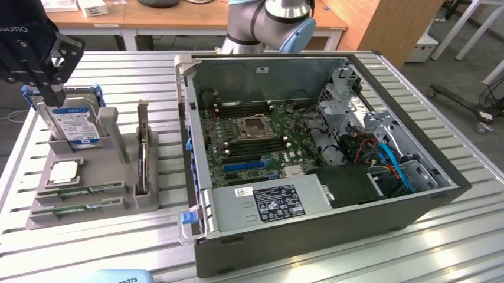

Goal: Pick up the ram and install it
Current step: 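Pick up the ram and move it above insertion slot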

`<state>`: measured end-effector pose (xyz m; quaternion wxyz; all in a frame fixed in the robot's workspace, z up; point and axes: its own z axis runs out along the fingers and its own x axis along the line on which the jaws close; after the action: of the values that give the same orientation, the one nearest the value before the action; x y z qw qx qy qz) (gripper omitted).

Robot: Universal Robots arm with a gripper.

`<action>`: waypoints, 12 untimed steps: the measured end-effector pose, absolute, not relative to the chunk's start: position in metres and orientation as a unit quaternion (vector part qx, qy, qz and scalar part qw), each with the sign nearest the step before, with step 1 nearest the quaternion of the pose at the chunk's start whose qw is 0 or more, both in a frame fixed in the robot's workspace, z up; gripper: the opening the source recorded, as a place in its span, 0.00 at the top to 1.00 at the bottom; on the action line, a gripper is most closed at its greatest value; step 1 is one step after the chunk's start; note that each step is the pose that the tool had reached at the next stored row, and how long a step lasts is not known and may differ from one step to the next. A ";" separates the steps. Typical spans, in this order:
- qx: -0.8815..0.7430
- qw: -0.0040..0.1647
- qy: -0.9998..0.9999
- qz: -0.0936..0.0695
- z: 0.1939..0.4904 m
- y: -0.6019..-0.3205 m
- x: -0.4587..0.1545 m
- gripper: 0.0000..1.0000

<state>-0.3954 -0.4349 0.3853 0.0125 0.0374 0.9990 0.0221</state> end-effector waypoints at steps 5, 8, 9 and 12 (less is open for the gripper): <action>0.037 0.012 0.999 0.022 0.385 -0.435 -0.395 0.90; 0.037 0.012 0.999 0.022 0.385 -0.435 -0.395 0.90; 0.037 0.012 0.999 0.022 0.385 -0.435 -0.395 0.90; 0.029 0.012 0.999 0.022 0.385 -0.435 -0.396 0.90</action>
<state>-0.3955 -0.4349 0.3853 0.0123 0.0288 0.9993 0.0222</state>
